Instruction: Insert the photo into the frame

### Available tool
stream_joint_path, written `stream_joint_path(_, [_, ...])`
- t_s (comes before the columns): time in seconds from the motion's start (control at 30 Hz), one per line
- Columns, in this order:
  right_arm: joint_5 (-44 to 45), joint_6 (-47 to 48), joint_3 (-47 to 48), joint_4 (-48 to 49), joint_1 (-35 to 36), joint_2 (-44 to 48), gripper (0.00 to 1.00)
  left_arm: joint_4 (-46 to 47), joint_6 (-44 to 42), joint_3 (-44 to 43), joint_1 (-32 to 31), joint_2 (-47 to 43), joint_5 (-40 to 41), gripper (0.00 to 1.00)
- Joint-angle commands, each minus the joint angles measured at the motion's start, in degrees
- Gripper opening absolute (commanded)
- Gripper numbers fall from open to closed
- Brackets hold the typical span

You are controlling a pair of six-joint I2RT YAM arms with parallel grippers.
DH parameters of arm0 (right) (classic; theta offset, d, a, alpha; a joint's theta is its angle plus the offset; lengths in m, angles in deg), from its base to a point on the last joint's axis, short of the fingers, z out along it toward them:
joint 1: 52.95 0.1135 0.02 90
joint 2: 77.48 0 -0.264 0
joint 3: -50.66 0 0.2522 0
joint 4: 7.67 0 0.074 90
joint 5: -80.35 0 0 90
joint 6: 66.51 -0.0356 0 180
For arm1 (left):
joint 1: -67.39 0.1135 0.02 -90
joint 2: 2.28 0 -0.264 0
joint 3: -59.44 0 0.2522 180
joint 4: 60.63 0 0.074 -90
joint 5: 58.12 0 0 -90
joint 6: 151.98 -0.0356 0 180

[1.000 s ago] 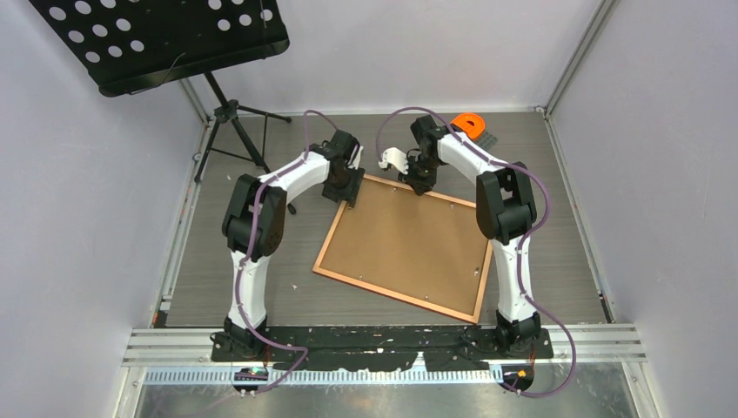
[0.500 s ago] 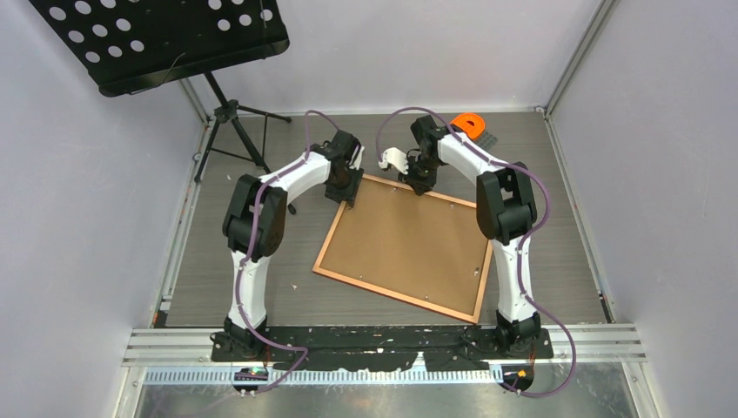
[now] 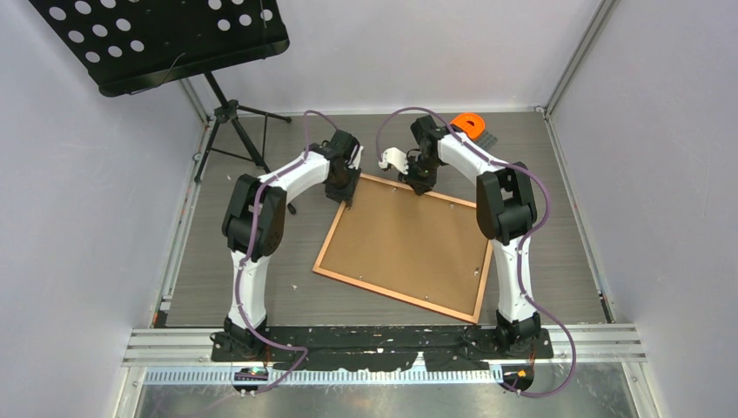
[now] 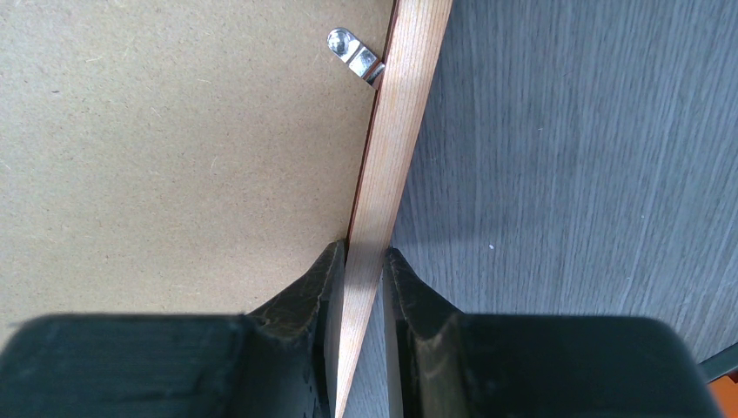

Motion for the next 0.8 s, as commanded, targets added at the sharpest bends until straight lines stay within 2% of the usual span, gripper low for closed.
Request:
stream_joint_path(0.0, [-0.4,0.8,-2.1,-1.0,0.6,-0.4,0.06,0.1,0.3,-0.2,0.7,-2.5,0.2,0.31])
stream_joint_path(0.43, [-0.2,0.4,-1.8,-0.9,0.7,-0.6,0.06,0.7,0.5,1.7,0.6,-4.4,-0.5,0.23])
stream_joint_path(0.77, [-0.1,0.0,-1.6,-0.7,0.7,-0.7,0.06,0.7,0.7,2.7,0.6,-5.0,-0.9,0.24])
